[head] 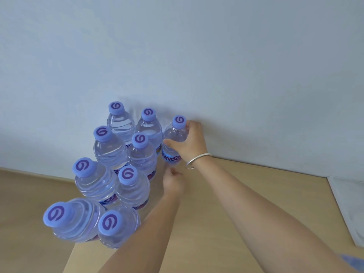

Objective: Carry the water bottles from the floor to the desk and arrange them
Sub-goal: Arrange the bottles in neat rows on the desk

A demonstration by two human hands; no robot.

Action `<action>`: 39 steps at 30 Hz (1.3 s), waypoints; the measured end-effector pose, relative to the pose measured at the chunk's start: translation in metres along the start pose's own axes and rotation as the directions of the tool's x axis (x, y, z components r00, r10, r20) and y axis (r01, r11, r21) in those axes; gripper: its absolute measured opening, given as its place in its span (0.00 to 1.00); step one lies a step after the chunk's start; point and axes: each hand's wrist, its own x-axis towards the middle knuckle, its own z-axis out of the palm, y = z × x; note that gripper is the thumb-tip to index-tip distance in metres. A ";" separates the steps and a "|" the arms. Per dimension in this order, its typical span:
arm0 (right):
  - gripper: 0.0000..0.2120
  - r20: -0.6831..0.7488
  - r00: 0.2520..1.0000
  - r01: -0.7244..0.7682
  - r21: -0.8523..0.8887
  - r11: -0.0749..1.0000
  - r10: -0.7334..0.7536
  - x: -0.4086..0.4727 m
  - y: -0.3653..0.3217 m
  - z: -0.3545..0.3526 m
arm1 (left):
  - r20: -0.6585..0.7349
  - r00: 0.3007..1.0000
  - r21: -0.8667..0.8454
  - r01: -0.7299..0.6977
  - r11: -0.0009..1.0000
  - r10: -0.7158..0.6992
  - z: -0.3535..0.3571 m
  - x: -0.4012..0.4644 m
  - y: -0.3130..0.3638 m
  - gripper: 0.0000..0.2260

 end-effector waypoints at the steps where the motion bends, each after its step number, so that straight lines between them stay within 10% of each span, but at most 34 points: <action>1: 0.29 -0.008 1.000 0.011 -0.006 1.000 -0.011 0.001 0.000 0.001 | 0.002 1.000 -0.006 -0.009 1.000 0.009 0.000 0.000 0.000 0.20; 19: 0.37 -0.009 0.999 -0.036 -0.076 0.996 0.036 -0.020 0.006 -0.013 | 0.121 0.993 0.126 -0.013 0.992 -0.002 0.001 -0.020 0.016 0.16; 23: 0.27 -0.069 0.994 -0.089 -0.038 0.995 0.087 -0.054 0.010 -0.043 | 0.268 0.963 0.137 -0.048 0.989 0.009 0.003 -0.039 0.019 0.29; 30: 0.10 -0.290 0.955 -0.062 0.024 0.998 0.067 -0.141 0.010 -0.127 | 0.429 0.901 0.244 -0.190 0.951 0.070 0.022 -0.081 0.025 0.21; 35: 0.11 -0.520 0.853 -0.095 -0.059 0.994 0.051 -0.208 0.018 -0.182 | 0.613 0.789 0.292 -0.274 0.916 0.040 0.053 -0.124 0.015 0.17; 39: 0.18 -0.812 0.584 -0.199 -0.154 0.968 -0.009 -0.253 0.034 -0.222 | 0.709 0.706 0.309 -0.307 0.900 -0.002 0.071 -0.154 0.004 0.15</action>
